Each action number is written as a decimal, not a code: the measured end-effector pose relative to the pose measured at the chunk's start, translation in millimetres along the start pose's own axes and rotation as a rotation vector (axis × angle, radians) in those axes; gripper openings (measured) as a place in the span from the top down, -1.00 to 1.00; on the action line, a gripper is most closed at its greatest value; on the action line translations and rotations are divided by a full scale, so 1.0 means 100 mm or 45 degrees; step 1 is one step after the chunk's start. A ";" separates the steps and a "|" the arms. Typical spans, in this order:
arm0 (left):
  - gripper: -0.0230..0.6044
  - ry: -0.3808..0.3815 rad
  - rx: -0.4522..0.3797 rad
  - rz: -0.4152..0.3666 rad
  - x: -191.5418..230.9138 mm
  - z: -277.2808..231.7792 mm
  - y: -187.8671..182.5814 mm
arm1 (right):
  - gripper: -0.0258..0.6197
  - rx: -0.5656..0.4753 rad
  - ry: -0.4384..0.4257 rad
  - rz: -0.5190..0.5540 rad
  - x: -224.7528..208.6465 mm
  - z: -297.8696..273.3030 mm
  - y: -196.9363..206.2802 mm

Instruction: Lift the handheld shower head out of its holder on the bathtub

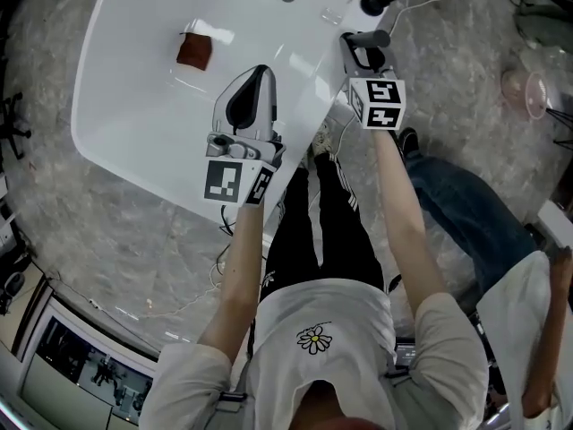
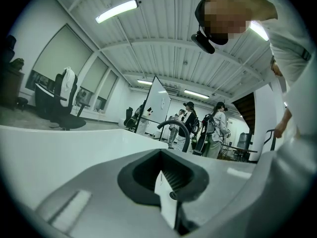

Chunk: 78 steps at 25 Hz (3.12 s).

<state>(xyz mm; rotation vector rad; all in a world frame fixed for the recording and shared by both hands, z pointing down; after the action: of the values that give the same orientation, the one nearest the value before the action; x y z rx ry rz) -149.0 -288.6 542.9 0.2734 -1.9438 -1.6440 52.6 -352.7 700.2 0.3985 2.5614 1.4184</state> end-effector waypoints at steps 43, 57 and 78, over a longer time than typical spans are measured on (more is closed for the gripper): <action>0.93 0.036 -0.322 -0.237 -0.86 0.55 -2.41 | 0.44 -0.636 -0.139 0.072 0.61 2.97 -3.07; 0.93 0.062 -0.337 -0.228 -0.94 0.40 -2.46 | 0.44 -0.645 -0.123 0.047 0.48 3.03 -3.04; 0.93 0.061 -0.328 -0.227 -0.91 0.38 -2.45 | 0.44 -0.667 -0.094 0.064 0.48 3.03 -3.08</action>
<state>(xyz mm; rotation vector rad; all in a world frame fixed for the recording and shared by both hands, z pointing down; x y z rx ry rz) -145.1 -266.0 279.3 0.3887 -1.6896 -1.9620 51.1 -250.9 277.7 0.4160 2.0238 1.9657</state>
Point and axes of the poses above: the fingertips, and each gripper's own axes: z backward along the fingers, x to its left, y out of its underside, the point moved 5 cm from there along z, backward along the fingers, and after that the axes turned 4 degrees about y, right-handed, at the moved point
